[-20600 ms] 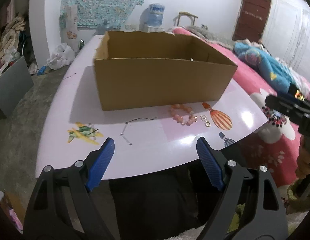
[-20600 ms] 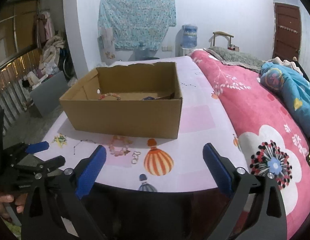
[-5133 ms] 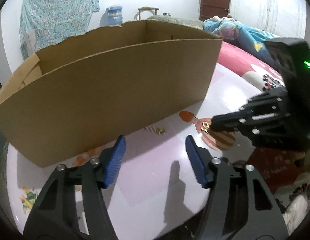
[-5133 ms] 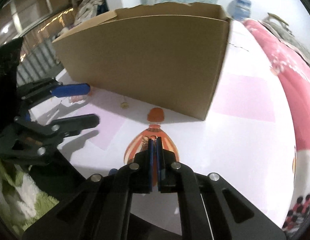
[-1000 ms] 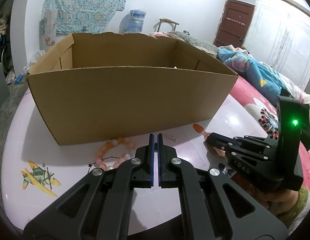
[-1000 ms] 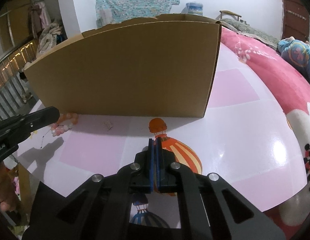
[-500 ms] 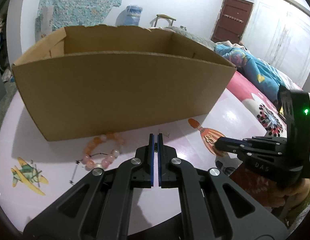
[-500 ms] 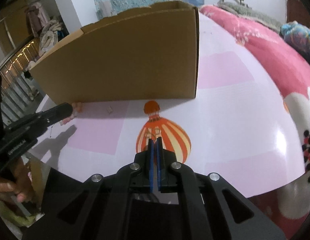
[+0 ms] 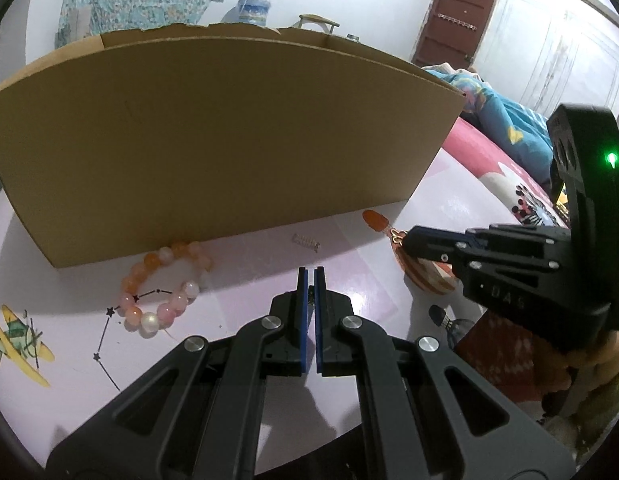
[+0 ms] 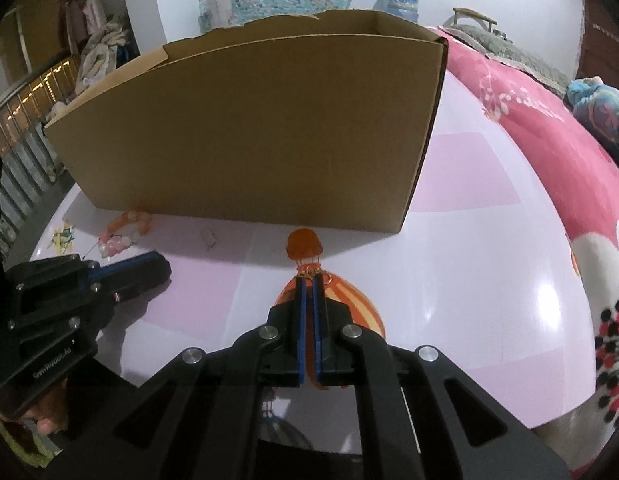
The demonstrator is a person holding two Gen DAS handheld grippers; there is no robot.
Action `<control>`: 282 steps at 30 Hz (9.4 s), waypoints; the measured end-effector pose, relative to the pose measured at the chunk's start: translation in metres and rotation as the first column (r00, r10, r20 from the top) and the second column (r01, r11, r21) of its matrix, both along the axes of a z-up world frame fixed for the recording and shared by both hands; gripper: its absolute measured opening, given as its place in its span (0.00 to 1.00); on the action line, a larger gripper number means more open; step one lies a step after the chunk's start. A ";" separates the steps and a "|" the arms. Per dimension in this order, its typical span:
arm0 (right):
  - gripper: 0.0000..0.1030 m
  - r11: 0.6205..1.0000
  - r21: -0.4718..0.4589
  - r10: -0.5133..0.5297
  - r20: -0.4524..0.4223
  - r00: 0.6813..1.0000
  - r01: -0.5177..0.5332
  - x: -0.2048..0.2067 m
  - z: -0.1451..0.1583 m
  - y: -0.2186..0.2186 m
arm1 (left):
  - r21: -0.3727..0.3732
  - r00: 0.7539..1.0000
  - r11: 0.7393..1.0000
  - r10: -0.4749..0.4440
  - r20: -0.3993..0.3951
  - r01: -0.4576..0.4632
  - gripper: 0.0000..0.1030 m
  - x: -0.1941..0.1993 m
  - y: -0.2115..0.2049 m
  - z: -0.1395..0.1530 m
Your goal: Organize jewelry
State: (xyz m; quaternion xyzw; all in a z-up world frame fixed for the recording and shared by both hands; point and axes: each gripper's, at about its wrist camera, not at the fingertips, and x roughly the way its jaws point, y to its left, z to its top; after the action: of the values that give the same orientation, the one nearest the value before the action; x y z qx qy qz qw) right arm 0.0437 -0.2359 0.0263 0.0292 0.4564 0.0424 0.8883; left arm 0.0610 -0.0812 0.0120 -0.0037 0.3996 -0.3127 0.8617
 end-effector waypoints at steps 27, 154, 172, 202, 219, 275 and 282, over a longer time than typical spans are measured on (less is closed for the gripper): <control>0.28 0.739 -0.033 0.658 -0.174 0.732 -0.673 0.042 0.010 -0.016 | 0.037 1.000 0.999 -0.019 0.011 0.019 0.02 0.001 -0.013 -0.001; 0.05 0.961 0.025 0.276 0.032 0.961 -0.276 0.038 0.010 0.054 | 0.254 0.998 0.967 0.017 0.066 -0.034 0.34 0.021 0.017 0.000; 0.05 0.976 0.159 0.136 0.078 0.988 -0.147 -0.002 0.019 0.017 | 0.233 0.998 0.972 0.022 0.060 -0.036 0.09 0.003 0.019 0.000; 0.05 0.943 0.173 0.206 0.363 0.909 -0.283 0.044 0.159 0.003 | 0.000 0.979 1.000 0.024 0.204 -0.024 0.08 0.061 0.038 0.157; 0.05 0.932 0.259 0.213 0.179 0.961 -0.255 0.131 0.128 -0.008 | 0.210 0.985 0.978 0.037 -0.169 -0.001 0.09 0.168 0.021 0.062; 0.58 0.886 0.452 -0.054 -0.125 0.991 0.106 0.042 0.065 -0.092 | -0.234 0.909 0.918 0.227 -0.349 -0.319 0.82 0.088 0.114 0.061; 0.58 0.881 0.457 -0.080 -0.104 0.991 0.119 0.025 0.069 -0.102 | -0.268 0.912 0.912 0.206 -0.354 -0.310 0.82 0.061 0.112 0.059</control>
State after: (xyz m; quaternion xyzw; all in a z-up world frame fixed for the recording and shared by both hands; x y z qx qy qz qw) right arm 0.0689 -0.3381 0.0949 0.2649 0.4674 0.1029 0.8371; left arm 0.1224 0.0310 0.0711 -0.2464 0.4733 -0.2502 0.8079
